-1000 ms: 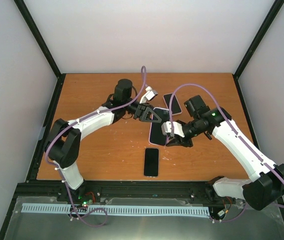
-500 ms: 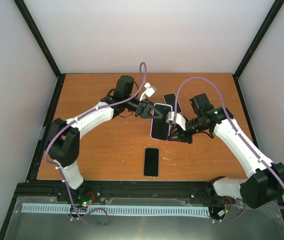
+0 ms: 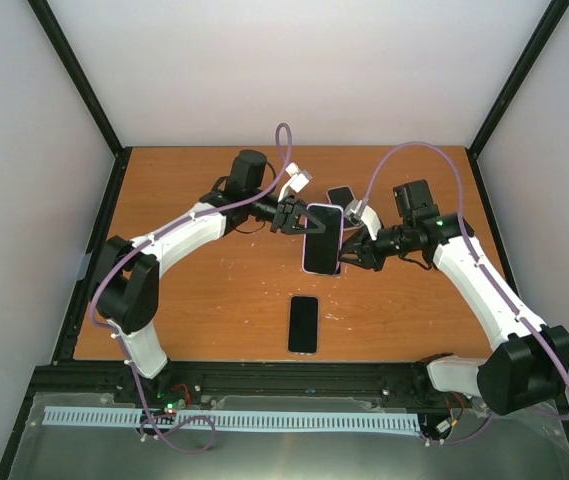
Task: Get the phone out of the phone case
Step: Remove the phone case from the phone.
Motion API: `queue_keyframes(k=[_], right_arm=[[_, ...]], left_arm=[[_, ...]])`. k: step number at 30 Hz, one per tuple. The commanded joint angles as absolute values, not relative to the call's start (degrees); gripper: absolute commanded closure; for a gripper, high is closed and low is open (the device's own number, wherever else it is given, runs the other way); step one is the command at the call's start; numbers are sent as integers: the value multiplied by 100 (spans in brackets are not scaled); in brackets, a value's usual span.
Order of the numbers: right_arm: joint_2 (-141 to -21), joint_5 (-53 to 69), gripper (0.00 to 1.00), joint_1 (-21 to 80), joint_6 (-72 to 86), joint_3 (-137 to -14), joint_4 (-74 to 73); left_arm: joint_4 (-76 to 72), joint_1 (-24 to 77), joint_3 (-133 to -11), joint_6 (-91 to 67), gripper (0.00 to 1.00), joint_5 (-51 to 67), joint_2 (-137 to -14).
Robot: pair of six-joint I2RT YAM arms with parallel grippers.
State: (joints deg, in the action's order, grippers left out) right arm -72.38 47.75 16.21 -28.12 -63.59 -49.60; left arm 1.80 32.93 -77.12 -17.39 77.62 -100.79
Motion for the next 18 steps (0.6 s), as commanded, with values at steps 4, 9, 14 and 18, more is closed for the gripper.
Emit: queue_keyframes(k=[4,9,14,18], right_arm=[[-7359,5262,71,1540,-1643,-6621,-2032],[-7395,5652,69,1531,-1184,-6633,-1744],[-7456,5988,68,1525,-792,-6682,-1547],[-7430,6109,67,1494,-470,-6733,-1341]], left_arm=[[787,4136,-7682,-1905,100,9459,-10185],[725,4198,-7648,-1934,100,9427,-10208],[731,4238,-7599,-1868,100,9445,-10261],[742,4270,-7568,-1809,100,9449,-10264]])
